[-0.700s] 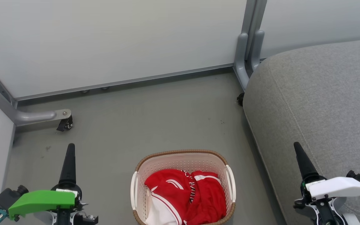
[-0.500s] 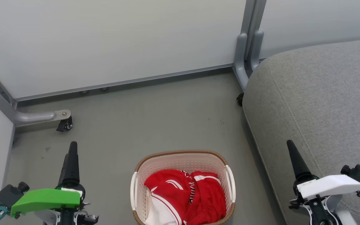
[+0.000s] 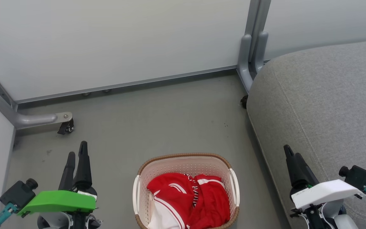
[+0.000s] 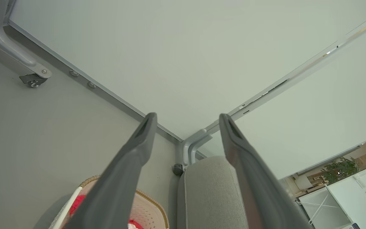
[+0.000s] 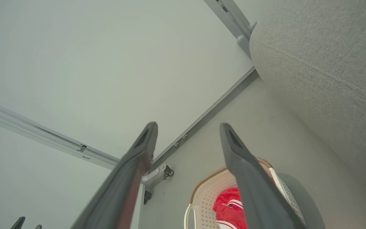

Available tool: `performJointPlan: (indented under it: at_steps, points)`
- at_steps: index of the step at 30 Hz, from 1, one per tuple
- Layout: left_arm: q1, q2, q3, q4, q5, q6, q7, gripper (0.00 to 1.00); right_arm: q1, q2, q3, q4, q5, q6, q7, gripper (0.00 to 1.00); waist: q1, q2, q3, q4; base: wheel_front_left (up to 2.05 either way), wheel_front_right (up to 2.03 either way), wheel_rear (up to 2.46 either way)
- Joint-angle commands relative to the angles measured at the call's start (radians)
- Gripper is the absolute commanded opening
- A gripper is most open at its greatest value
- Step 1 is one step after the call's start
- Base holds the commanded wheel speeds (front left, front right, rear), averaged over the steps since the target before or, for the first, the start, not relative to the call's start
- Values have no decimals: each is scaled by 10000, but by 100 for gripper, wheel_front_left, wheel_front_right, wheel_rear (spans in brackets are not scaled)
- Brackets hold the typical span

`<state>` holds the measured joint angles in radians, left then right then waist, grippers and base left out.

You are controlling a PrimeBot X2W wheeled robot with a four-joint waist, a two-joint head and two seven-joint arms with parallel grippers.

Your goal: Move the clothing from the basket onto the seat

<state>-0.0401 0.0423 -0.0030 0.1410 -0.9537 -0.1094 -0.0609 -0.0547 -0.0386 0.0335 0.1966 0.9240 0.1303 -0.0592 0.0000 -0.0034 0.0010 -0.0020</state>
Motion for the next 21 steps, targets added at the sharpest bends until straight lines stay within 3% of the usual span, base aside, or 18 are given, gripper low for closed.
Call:
performJointPlan:
  at_steps: [1,21]
  points:
    - [22,69,-54,-185,427,26,-116,100,-55,-74,50,-199,-403,4,-125,100,0,11,-1,11,0,0,0]
    - [349,84,-305,-304,2668,-65,-720,100,155,-96,490,-374,-2511,4,-730,100,0,17,-119,69,0,0,0]
